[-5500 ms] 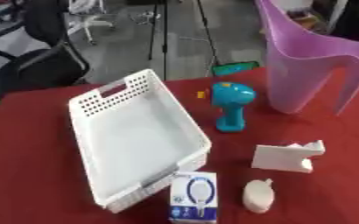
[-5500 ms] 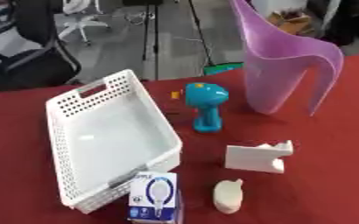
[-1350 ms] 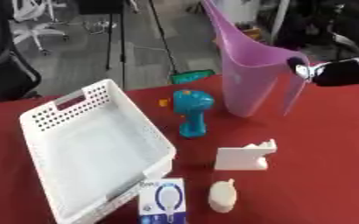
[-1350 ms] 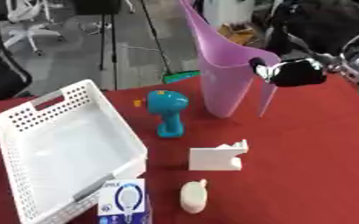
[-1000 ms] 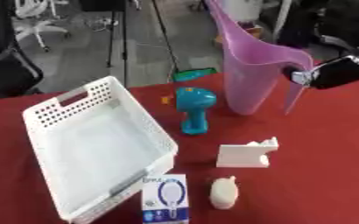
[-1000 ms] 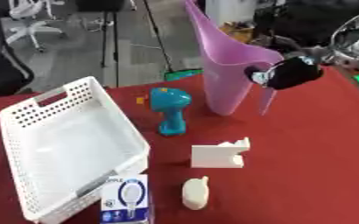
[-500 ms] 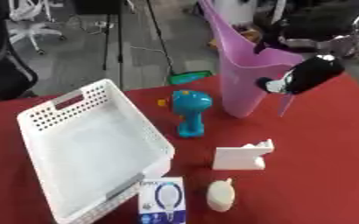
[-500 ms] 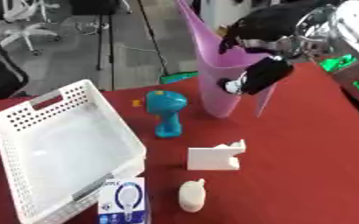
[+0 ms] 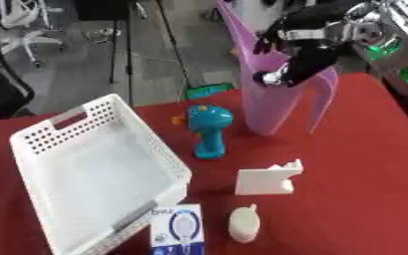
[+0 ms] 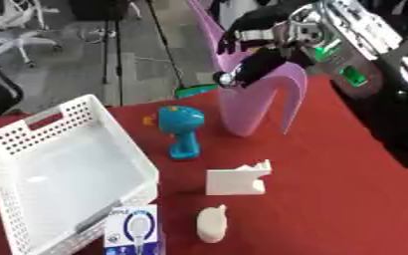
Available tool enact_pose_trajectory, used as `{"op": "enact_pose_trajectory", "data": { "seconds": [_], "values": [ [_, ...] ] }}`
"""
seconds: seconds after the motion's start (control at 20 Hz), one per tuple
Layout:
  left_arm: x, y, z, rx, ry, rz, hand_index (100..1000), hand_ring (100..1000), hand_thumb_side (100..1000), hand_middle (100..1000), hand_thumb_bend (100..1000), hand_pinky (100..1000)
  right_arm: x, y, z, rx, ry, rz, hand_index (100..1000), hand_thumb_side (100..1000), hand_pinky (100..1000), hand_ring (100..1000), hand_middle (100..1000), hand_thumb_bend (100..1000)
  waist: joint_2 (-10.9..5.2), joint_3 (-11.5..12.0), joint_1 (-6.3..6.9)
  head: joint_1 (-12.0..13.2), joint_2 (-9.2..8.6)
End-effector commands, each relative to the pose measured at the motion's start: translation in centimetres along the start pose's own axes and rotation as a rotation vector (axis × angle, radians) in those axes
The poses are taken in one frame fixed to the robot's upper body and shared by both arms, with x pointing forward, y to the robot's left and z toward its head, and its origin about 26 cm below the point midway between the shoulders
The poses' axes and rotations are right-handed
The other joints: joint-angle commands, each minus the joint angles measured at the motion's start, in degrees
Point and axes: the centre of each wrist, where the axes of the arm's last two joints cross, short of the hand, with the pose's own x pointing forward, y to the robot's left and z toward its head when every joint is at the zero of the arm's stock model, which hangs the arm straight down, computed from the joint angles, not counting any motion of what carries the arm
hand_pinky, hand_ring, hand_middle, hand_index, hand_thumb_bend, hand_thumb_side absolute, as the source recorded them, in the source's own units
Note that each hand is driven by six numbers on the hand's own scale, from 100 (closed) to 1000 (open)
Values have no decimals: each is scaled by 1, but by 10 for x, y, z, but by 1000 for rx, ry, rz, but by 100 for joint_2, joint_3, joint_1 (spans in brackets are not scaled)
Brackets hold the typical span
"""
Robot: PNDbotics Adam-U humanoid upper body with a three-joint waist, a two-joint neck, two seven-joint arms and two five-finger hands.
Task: Pick up objects on the table and place them in the box.
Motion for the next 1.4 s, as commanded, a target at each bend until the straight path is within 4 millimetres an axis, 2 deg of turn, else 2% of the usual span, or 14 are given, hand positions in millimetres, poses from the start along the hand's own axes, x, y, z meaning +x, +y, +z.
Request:
{"op": "enact_pose_trajectory", "data": {
  "seconds": [0.05,0.45,0.65,1.0,1.4],
  "values": [
    [5,1,-11,-8,-41,2,915,911,1000,831,100,852,-9,-8,-8,-5,52,-46,932,784,819,816,827,357,-108,0,-12,-56,-57],
    [5,1,-10,-2,-40,-3,898,908,1000,820,100,852,-22,-4,-36,49,105,-156,925,781,829,848,836,394,-115,-38,-32,-104,-58],
    [5,1,-10,-1,-41,-4,893,907,1000,817,100,852,-28,0,-45,73,133,-187,927,811,835,870,839,426,-137,-73,-53,-102,-31],
    [5,2,-10,9,-41,-7,887,907,1000,813,100,851,-35,12,-73,140,186,-277,930,808,859,890,844,431,-199,-170,-86,-37,65],
    [5,0,-9,18,-38,-2,880,904,1000,809,100,850,-38,17,-87,166,212,-317,928,808,877,903,845,432,-212,-156,-105,-37,1]
  ]
}}
